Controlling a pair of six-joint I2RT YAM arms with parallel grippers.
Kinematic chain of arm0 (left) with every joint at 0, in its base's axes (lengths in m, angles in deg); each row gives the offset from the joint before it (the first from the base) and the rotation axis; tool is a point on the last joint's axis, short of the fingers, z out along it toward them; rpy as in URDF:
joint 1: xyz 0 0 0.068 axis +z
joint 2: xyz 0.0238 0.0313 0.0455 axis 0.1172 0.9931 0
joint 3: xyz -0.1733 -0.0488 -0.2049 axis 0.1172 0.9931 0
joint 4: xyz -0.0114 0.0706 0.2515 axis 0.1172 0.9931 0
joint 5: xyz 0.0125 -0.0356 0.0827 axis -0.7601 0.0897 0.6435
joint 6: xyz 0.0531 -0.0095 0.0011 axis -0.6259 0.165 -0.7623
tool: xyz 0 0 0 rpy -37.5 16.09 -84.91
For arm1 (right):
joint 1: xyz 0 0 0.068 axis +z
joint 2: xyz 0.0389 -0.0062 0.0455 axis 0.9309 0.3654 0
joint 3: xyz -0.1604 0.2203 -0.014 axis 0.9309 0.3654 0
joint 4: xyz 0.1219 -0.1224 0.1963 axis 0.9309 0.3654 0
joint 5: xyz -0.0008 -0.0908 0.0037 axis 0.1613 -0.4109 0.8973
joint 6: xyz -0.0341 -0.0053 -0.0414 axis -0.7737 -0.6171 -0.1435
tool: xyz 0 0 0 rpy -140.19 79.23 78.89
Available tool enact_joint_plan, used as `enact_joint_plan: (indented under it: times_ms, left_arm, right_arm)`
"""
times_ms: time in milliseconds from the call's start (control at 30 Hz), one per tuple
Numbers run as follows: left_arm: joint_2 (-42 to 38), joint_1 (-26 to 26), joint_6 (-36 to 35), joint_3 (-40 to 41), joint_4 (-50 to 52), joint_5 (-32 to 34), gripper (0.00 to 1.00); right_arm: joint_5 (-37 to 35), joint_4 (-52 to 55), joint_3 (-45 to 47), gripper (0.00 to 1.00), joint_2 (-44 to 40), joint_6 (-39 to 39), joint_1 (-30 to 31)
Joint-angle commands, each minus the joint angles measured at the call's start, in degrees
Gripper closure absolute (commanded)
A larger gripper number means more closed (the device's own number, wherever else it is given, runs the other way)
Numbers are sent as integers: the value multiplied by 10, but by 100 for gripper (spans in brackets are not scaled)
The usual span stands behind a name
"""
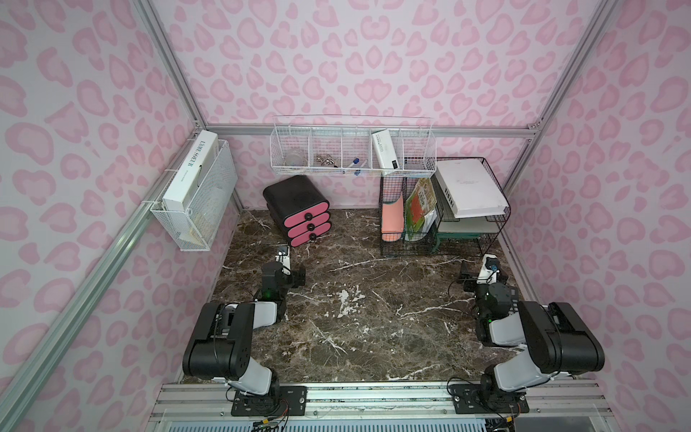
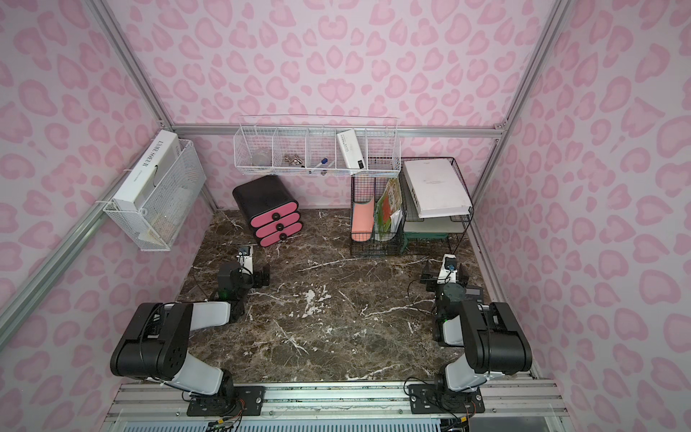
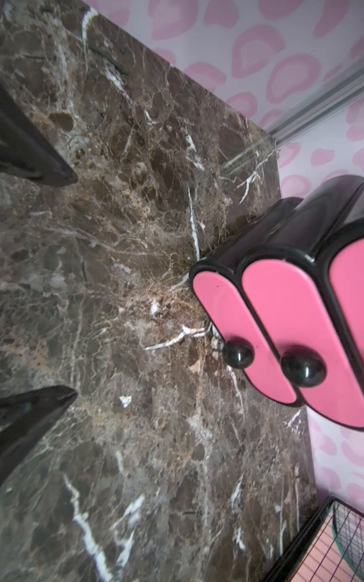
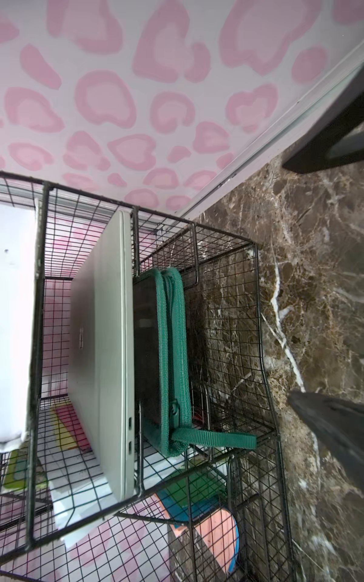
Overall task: Please place the pencils in the drawer according to their color
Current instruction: Reset both arms
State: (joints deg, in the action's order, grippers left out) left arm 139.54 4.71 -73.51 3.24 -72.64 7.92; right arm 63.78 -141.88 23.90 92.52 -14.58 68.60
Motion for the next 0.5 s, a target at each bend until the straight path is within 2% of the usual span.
enact_joint_plan:
  times_ms: [0, 200, 267, 467]
  left_arm:
    - [-3, 1, 10, -3, 10, -11, 1]
    - [-3, 1, 10, -3, 10, -11, 2]
    - [-1, 1, 10, -4, 11, -11, 2]
    - [-3, 1, 10, -1, 9, -11, 1]
  right_arm:
    - [-13, -22, 0, 0, 4, -11, 8]
    - [-13, -15, -6, 0, 7, -9, 8]
    - [10, -5, -10, 0, 6, -3, -2]
    - [1, -19, -2, 0, 3, -13, 8]
